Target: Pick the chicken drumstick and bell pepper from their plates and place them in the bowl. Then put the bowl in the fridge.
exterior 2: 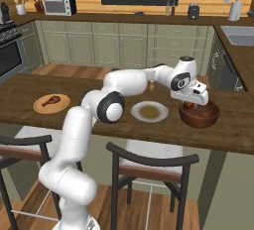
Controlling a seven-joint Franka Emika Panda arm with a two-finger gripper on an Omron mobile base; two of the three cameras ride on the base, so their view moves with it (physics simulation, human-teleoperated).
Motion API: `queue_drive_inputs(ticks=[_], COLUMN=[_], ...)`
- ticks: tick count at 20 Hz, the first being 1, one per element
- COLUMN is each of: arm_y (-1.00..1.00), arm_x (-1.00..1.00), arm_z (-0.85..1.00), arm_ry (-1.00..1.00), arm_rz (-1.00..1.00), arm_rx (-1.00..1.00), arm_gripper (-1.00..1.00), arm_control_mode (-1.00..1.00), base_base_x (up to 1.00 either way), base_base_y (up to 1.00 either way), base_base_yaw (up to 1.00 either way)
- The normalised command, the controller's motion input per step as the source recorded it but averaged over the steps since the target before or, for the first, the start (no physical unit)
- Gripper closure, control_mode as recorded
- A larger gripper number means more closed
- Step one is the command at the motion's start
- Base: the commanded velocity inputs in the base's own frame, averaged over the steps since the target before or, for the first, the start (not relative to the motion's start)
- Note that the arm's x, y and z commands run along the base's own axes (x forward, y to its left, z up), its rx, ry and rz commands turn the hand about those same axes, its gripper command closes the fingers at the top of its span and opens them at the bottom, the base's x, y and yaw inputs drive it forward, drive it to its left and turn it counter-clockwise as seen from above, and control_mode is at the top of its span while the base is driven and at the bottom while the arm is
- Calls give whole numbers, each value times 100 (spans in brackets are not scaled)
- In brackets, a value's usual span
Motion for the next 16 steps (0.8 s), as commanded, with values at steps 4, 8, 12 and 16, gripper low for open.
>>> queue_drive_inputs(ticks=[4,8,12,16], arm_y=[-13,-8,2,7], arm_x=[35,11,15,18], arm_z=[-43,-48,-74,-33], arm_ry=[-5,-1,0,0], arm_rz=[0,0,0,0], arm_rx=[1,2,0,0], arm_gripper=[100,100,-100,-100], arm_control_mode=[-100,-100,-100,-100], base_base_x=[0,0,0,0], base_base_y=[0,0,0,0], base_base_yaw=[0,0,0,0])
